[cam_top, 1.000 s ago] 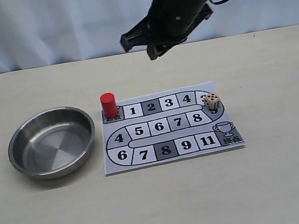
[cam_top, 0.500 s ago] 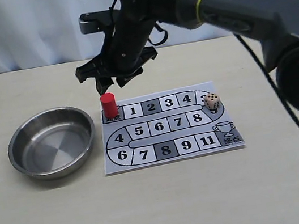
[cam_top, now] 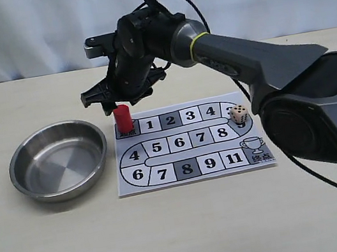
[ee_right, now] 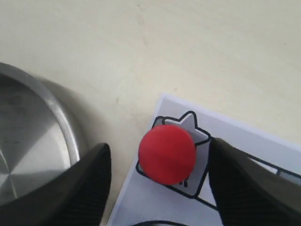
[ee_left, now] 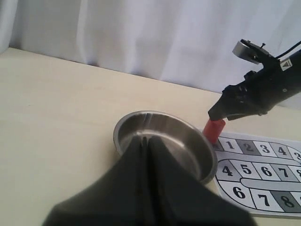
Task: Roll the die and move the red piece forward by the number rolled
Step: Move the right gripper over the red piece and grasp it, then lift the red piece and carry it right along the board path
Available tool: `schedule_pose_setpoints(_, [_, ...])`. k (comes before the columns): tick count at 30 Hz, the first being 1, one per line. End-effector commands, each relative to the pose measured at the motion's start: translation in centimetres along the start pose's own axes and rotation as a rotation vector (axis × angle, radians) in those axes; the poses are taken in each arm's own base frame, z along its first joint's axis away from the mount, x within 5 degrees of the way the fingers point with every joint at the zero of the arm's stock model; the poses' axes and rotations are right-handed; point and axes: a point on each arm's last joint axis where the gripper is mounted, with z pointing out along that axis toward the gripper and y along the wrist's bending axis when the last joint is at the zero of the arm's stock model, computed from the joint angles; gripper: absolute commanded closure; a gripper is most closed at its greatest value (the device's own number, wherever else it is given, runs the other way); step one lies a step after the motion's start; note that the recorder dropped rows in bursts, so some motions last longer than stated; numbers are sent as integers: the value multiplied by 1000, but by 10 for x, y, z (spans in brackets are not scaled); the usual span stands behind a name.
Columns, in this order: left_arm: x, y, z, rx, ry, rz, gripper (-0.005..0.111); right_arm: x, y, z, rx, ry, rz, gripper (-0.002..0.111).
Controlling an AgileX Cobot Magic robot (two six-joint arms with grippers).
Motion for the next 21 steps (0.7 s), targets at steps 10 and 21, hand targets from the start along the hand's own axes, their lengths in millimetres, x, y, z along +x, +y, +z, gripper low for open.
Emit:
schedule_pose_setpoints(10, [0, 0, 0, 3, -8, -9, 107, 4, -2, 25, 34, -34, 10, 50])
schedule_pose_setpoints(21, [0, 0, 0, 3, -10, -9, 107, 5, -2, 22, 44, -21, 10, 104])
